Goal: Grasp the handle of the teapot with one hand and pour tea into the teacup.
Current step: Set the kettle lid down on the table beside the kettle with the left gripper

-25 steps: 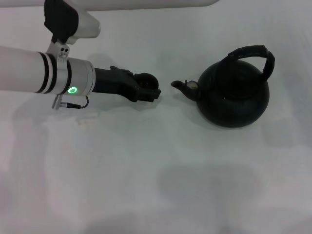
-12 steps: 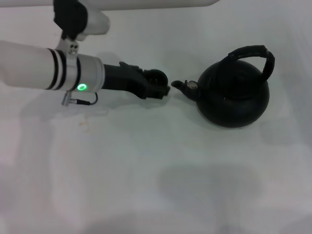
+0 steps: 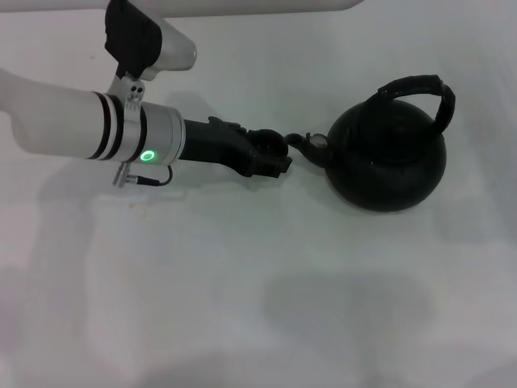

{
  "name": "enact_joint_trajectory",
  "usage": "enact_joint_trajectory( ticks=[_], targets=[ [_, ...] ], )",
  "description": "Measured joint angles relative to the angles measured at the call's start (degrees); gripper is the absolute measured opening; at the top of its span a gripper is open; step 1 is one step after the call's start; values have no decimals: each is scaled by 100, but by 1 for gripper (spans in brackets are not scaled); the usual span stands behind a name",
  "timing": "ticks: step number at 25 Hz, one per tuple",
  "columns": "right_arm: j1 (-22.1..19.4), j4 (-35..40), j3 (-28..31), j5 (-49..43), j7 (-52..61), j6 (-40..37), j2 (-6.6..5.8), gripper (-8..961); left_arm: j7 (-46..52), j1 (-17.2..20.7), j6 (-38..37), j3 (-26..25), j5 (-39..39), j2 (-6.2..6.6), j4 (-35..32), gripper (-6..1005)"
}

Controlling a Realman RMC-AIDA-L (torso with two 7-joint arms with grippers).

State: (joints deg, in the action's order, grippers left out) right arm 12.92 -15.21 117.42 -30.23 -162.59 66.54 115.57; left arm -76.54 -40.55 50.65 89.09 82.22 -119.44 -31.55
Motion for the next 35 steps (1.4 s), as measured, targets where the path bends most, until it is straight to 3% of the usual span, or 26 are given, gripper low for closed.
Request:
enact_joint_trajectory(
  ticks=[35],
  targets=[
    [-41, 5, 0, -1, -36, 8, -9, 738, 421, 8, -233, 422, -64, 26, 44, 716]
  ],
)
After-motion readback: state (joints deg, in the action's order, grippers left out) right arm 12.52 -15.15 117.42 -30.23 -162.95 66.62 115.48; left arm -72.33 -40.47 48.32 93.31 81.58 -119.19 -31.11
